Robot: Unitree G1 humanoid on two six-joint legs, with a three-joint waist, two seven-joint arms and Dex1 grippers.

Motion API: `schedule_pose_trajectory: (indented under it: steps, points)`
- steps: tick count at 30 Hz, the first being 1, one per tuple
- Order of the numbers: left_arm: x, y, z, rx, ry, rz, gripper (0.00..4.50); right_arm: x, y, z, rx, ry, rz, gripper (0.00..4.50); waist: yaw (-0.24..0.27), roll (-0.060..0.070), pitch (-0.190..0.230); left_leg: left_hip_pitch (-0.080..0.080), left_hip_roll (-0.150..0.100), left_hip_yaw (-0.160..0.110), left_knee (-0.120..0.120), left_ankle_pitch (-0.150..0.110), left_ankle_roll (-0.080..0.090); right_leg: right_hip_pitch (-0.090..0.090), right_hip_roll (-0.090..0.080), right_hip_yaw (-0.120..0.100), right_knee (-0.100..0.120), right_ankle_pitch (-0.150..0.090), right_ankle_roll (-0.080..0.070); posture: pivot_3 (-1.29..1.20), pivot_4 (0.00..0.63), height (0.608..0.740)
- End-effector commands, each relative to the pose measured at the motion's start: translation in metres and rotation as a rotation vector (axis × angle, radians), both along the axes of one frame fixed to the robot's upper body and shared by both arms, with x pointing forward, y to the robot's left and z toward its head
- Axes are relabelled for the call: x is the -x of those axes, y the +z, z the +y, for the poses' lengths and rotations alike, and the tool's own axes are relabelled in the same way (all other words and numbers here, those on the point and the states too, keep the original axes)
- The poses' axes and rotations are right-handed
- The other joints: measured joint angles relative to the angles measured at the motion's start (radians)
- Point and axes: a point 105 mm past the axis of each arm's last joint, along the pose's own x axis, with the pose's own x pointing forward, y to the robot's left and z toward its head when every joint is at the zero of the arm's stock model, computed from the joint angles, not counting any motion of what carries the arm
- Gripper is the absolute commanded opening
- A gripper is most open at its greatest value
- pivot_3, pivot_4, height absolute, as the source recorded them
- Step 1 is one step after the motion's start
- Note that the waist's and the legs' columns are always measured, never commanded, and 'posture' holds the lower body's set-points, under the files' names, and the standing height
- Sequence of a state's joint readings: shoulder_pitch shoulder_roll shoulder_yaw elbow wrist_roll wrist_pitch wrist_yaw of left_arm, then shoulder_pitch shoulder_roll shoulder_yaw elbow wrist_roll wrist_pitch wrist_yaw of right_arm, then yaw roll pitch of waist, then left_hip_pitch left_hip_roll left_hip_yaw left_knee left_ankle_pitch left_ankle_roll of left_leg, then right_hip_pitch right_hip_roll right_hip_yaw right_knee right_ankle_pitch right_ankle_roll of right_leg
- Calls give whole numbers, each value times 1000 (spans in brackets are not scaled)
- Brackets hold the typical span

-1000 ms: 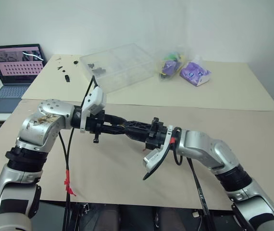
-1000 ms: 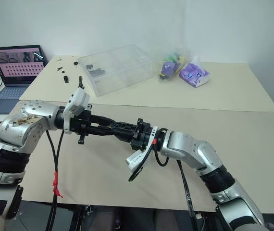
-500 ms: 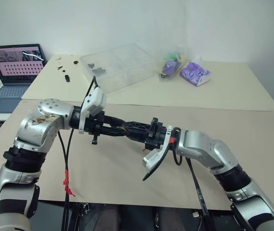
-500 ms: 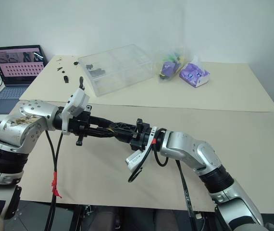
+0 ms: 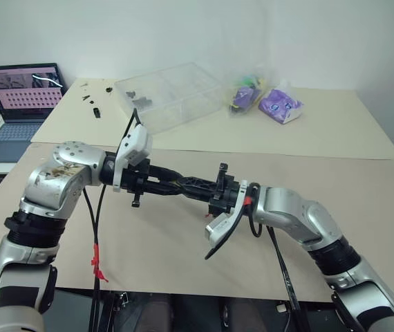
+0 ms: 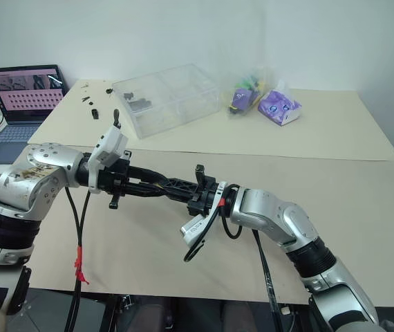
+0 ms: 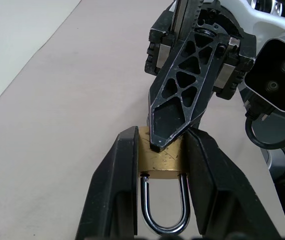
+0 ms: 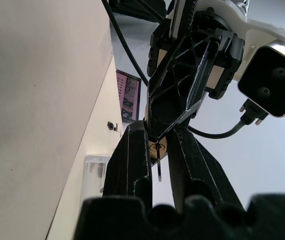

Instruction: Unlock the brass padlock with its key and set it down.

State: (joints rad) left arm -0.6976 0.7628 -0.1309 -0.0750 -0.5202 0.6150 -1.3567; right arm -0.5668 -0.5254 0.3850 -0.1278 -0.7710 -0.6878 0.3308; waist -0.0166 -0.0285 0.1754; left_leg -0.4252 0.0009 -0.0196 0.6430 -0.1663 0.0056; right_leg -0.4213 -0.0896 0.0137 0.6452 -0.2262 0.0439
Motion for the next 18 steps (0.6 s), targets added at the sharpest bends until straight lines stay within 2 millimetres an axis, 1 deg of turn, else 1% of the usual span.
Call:
schedule_pose_trajectory:
  steps: [1, 2, 5, 6, 8, 10, 11, 14, 17, 18]
  points:
    - [5, 17, -1, 24, -30, -56, 835, 4, 9, 2, -17, 17, -27, 78, 0, 0, 0, 0, 0, 0, 0, 0, 0, 0, 0, 0, 0, 0, 0, 0, 150, 740]
    - [6, 17, 0, 30, -35, -43, 1335, 3, 9, 2, -18, 17, -26, 78, 0, 0, 0, 0, 0, 0, 0, 0, 0, 0, 0, 0, 0, 0, 0, 0, 150, 740]
    - [8, 19, 0, 36, -45, -39, 2256, 3, 9, 1, -17, 15, -25, 78, 0, 0, 0, 0, 0, 0, 0, 0, 0, 0, 0, 0, 0, 0, 0, 0, 150, 740]
    - [7, 19, 0, 37, -43, -44, 2771, 3, 9, 1, -17, 13, -24, 78, 0, 0, 0, 0, 0, 0, 0, 0, 0, 0, 0, 0, 0, 0, 0, 0, 150, 740]
    - [6, 23, 1, 52, -36, -47, 3445, 2, 9, 1, -16, 12, -23, 78, 0, 0, 0, 0, 0, 0, 0, 0, 0, 0, 0, 0, 0, 0, 0, 0, 150, 740]
    - [7, 24, 2, 46, -38, -52, 4288, 2, 8, 1, -15, 11, -22, 78, 0, 0, 0, 0, 0, 0, 0, 0, 0, 0, 0, 0, 0, 0, 0, 0, 150, 740]
    - [7, 24, 3, 43, -37, -51, 4418, 2, 8, 0, -14, 11, -22, 78, 0, 0, 0, 0, 0, 0, 0, 0, 0, 0, 0, 0, 0, 0, 0, 0, 150, 740]
    - [5, 33, 10, 73, -9, -19, 4418, 1, 8, 0, -16, 7, -19, 78, -1, 0, 0, 0, 0, 0, 0, 0, 0, 0, 0, 0, 0, 0, 0, 0, 150, 740]
    - [-11, 53, 20, 154, 82, -31, 4418, 0, 7, -1, -18, -2, -17, 78, 0, -2, 1, 0, 0, 0, 0, 0, 0, 0, 0, 0, 0, 0, 0, 0, 150, 740]
    - [-17, 56, 24, 170, 108, -44, 4418, -1, 7, -1, -19, -4, -16, 78, 0, -2, 1, 0, 0, 0, 0, 0, 0, 0, 0, 0, 0, 0, 0, 0, 150, 740]
